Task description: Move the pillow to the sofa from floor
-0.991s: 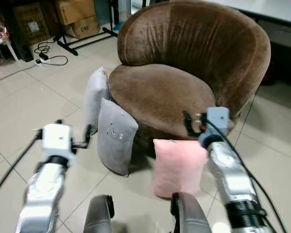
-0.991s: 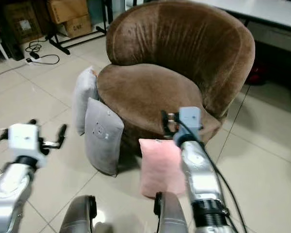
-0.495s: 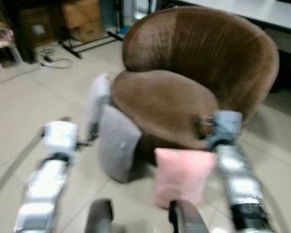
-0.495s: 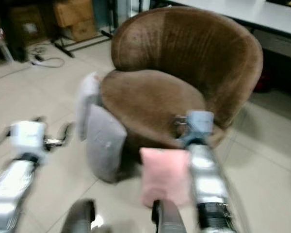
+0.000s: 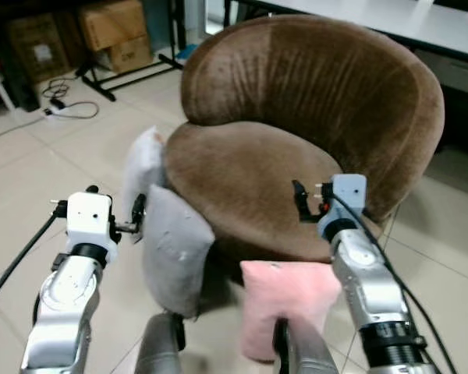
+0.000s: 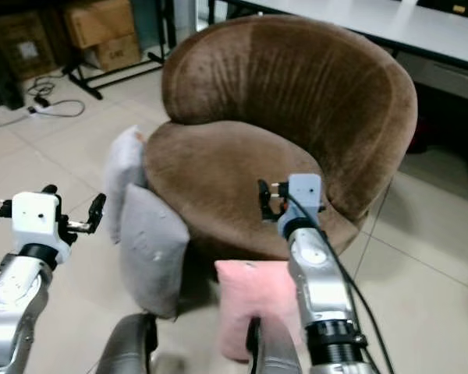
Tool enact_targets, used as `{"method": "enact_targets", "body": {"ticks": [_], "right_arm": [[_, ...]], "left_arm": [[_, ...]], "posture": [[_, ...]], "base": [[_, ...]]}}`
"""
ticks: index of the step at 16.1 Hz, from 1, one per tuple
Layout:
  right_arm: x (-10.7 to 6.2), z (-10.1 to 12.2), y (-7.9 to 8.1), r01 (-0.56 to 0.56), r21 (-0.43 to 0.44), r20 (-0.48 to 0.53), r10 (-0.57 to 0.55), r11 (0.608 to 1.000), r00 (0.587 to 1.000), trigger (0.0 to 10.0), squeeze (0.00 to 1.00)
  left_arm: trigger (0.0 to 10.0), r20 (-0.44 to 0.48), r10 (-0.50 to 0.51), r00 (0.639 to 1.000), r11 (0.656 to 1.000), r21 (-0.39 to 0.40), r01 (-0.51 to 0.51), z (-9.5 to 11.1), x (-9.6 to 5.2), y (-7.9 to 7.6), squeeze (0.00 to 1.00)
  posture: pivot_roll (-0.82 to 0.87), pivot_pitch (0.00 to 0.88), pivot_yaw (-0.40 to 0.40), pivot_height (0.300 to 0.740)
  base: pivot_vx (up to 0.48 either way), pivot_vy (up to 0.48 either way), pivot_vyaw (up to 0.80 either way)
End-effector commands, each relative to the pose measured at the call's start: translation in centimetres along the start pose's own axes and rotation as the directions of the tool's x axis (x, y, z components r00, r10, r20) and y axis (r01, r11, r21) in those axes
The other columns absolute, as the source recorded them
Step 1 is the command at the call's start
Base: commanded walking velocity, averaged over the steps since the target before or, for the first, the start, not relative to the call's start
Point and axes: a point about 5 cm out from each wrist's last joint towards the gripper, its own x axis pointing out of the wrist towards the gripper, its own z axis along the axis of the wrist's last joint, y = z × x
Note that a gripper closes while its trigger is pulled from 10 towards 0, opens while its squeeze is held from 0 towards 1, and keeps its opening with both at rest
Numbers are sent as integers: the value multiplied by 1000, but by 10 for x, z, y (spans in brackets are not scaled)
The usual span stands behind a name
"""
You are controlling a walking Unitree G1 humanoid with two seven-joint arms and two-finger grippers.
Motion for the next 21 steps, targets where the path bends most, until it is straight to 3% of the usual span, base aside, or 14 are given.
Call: {"method": "enact_targets", "body": {"ticks": [1, 2, 3, 4, 5, 6, 7, 13, 15, 16, 18, 21], "right_arm": [[-1, 1, -10, 27, 6, 4, -27, 1000, 1000, 10000, 0], [-1, 1, -10, 25, 4, 3, -25, 1000, 1000, 10000, 0], [-1, 0, -10, 19, 4, -7, -19, 1000, 1000, 10000, 0], [0, -2, -9, 2, 16, -23, -2, 1000, 1000, 10000, 0], [0, -2, -9, -2, 15, -23, 2, 1000, 1000, 10000, 0], [0, -2, -10, -4, 12, -24, 4, 1000, 1000, 10000, 0], [0, -3, -11, -13, -8, -34, 13, 1000, 999, 10000, 0], [0, -8, -14, -66, -69, -97, 59, 995, 994, 10000, 0], [1, -11, -14, -145, -137, -170, 121, 980, 978, 10000, 0], [2, -12, -13, -178, -138, -193, 150, 974, 970, 10000, 1000], [15, -21, -8, -276, -100, -333, 229, 956, 915, 10000, 1000], [21, -52, 2, -329, -125, -501, 226, 936, 835, 10000, 1000]], "left_arm": [[10000, -1, -23, 1000, 1000, 3, 23, 0, 2, -7, 1000], [10000, -1, -24, 1000, 1000, 1, 24, 0, 2, -8, 1000], [10000, -1, -30, 1000, 1000, 4, 30, 0, 2, -8, 859], [10000, -6, -54, 999, 998, 11, 54, -1, 1, -11, 392], [10000, -9, -63, 998, 998, 16, 63, -1, 0, -12, 71], [10000, -12, -69, 998, 997, 19, 69, -2, 0, -12, 71], [10000, -23, -94, 995, 995, 32, 95, -4, -2, -14, 0], [10000, -44, -136, 990, 989, 50, 138, -9, -8, -16, 0], [10000, -74, -216, 973, 975, 41, 220, -14, -14, -21, 0], [10000, -87, -243, 966, 968, 33, 247, -16, -17, -21, 0], [10000, -131, -343, 930, 939, -18, 344, -23, -26, -22, 0], [10000, -168, -445, 879, 894, -24, 448, -25, -32, -27, 0]], "posture": [[-25, 0, -27, 585], [-25, 0, -27, 585], [-25, 0, -27, 585], [-25, 0, -27, 570], [-25, 0, -27, 565], [-23, 0, -31, 560], [-23, 0, -33, 550], [-26, 0, -40, 505], [-37, 2, -51, 500], [-38, 8, -53, 500], [-45, 29, -65, 500], [-26, 57, -60, 500]], "base": [[0, 0, 0], [0, 0, 0], [0, 0, 0], [0, 0, 0], [0, 0, 0], [0, 0, 0], [0, 0, 0], [0, 0, 0], [0, 0, 0], [0, 0, 0], [0, 0, 0], [0, 0, 0]]}}
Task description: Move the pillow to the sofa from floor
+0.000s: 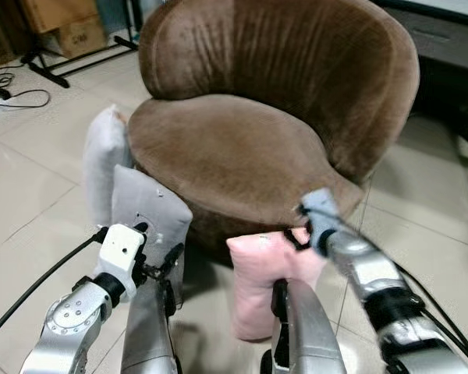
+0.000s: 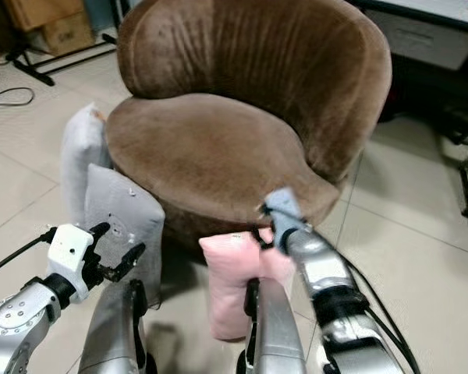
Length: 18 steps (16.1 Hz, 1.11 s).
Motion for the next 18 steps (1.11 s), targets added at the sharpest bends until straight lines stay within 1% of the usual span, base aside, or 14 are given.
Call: {"method": "enact_targets", "body": {"ticks": [1, 2, 3, 4, 5, 6, 7, 8, 9, 11, 12, 13, 14, 18], "right_arm": [[1, -2, -1, 3, -19, -13, -3, 1000, 1000, 10000, 1000], [10, -9, 5, 12, -22, -23, -13, 1000, 1000, 10000, 1000], [12, -7, 8, 30, 34, 12, -30, 999, 999, 10000, 1000], [13, -5, 11, 42, 65, 41, -44, 997, 998, 10000, 1000], [13, -7, 12, 53, 71, 54, -57, 996, 997, 10000, 1000], [15, -5, 14, 75, 87, 103, -84, 993, 991, 10000, 1000], [15, -6, 14, 90, 116, 129, -105, 989, 986, 10000, 1000], [14, -8, 11, 141, 127, 141, -159, 982, 977, 10000, 1000], [14, -5, 9, 183, 164, 164, -210, 969, 964, 10000, 0], [14, 7, 3, 254, 276, 210, -316, 927, 925, 10000, 0], [17, 11, 7, 264, 270, 199, -322, 926, 925, 10000, 0], [19, 12, 13, 263, 259, 186, -315, 929, 931, 8039, 0], [22, 12, 21, 261, 234, 160, -302, 937, 940, 0, 0], [25, 13, 30, 262, 238, 138, -300, 935, 944, 0, 0]], "left_arm": [[10000, -6, -25, 1000, 1000, 3, 25, 1, -1, -3, 0], [10000, -12, -43, 999, 999, 21, 43, 2, 1, -4, 0], [10000, -12, -52, 999, 998, 33, 52, 3, 1, -6, 0], [10000, 0, -61, 998, 997, 37, 61, 7, 0, -11, 0], [10000, 7, -76, 997, 996, 37, 76, 9, -4, -16, 0], [10000, 8, -100, 995, 994, 49, 100, 9, -5, -18, 0], [10000, 9, -108, 994, 993, 54, 108, 10, -7, -20, 0], [10000, 12, -110, 994, 992, 70, 109, 13, -11, -24, 0], [10000, 19, -119, 993, 991, 69, 117, 17, -15, -28, 0], [10000, 24, -149, 989, 987, 68, 147, 21, -21, -37, 0], [10000, 9, -158, 987, 985, 70, 157, 20, -24, -40, 0], [10000, -2, -164, 986, 984, 68, 164, 18, -26, -41, 0], [10000, -17, -187, 982, 980, 69, 188, 17, -27, -43, 0], [10000, -44, -198, 979, 977, 73, 201, 15, -31, -42, 0]], "posture": [[-23, 65, -57, 500], [-18, 110, -45, 500], [-15, 156, -40, 500], [-19, 202, -35, 500], [-25, 230, -33, 500], [-28, 276, -38, 500], [-22, 289, -47, 500], [-6, 310, -57, 500], [3, 323, -59, 500], [9, 352, -59, 500], [9, 360, -60, 500], [8, 362, -58, 500], [9, 359, -58, 500], [19, 362, -56, 500]], "base": [[0, 0, 0], [0, 0, 0], [0, 0, 0], [0, 0, 0], [0, 0, 0], [0, 0, 0], [0, 0, 0], [0, 0, 0], [0, 0, 0], [0, 0, 0], [0, 0, 0], [0, 0, 0], [0, 0, 0], [0, 0, 0]]}}
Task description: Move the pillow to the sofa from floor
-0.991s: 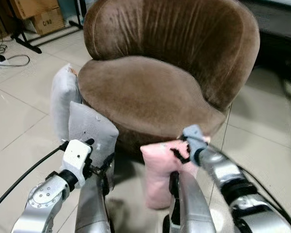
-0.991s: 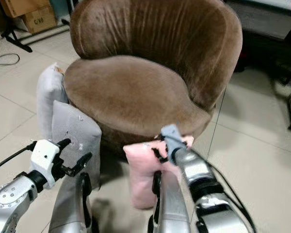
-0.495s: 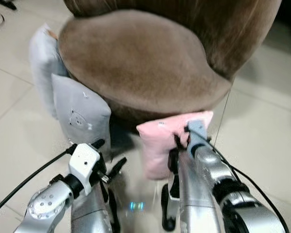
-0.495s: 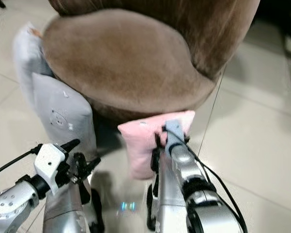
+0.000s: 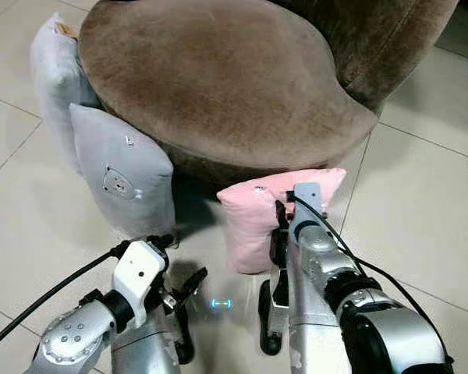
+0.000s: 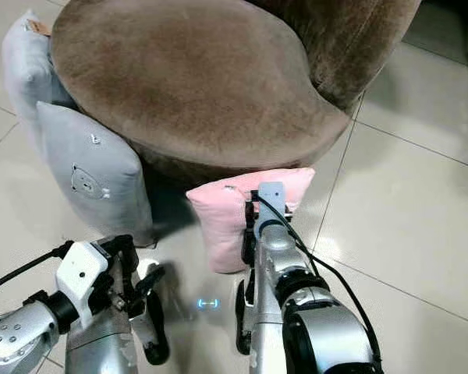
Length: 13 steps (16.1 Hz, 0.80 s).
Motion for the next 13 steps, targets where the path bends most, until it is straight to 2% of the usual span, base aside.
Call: {"method": "enact_targets", "body": {"ticks": [1, 13], "right_arm": [[-2, -12, 2, -4, 5, -51, 4, 1000, 999, 0, 0], [-2, -13, 6, -22, 14, -57, 23, 1000, 998, 0, 0]], "left_arm": [[10000, -20, -25, 999, 1000, -11, 25, -3, -4, -4, 0], [10000, -33, -53, 998, 998, -21, 52, -4, -4, -8, 0]], "posture": [[19, 362, -56, 500], [21, 357, -54, 500]], "base": [[0, 0, 0], [0, 0, 0]]}}
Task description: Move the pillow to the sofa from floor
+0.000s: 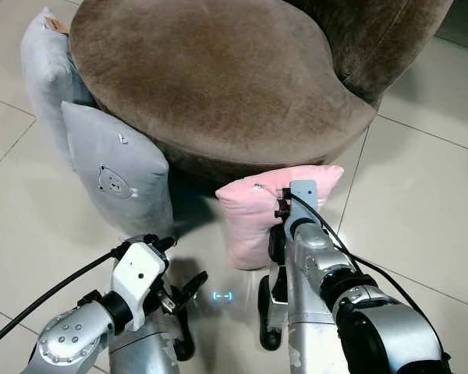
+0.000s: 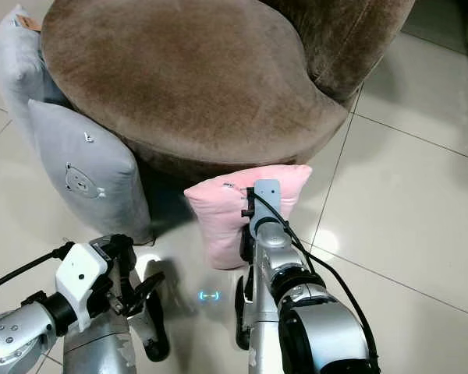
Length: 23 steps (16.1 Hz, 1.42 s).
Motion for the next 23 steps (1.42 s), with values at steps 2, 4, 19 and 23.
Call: {"method": "enact_targets", "body": {"ticks": [2, 4, 19, 23], "right_arm": [[-3, -17, 1, -7, -3, -69, 7, 1000, 998, 0, 0], [-3, -18, 1, -9, -8, -72, 9, 1000, 997, 0, 0], [-21, -33, 33, -423, 2, 37, 422, 906, 906, 0, 0], [-23, -19, 14, -421, 59, 173, 406, 905, 897, 0, 0]], "left_arm": [[10000, -23, -27, 999, 999, -24, 26, -5, -2, -7, 0], [10000, -24, -26, 999, 999, -24, 26, -5, -2, -7, 0], [10000, -30, -12, 999, 1000, -17, 12, -10, -5, -7, 0], [10000, -21, 29, 999, 1000, -7, -29, -12, -3, -3, 0]], "posture": [[20, 356, -55, 500], [19, 356, -56, 500], [15, 272, -46, 500], [12, 238, -39, 500]], "base": [[0, 0, 0], [0, 0, 0], [0, 0, 0], [0, 0, 0]]}}
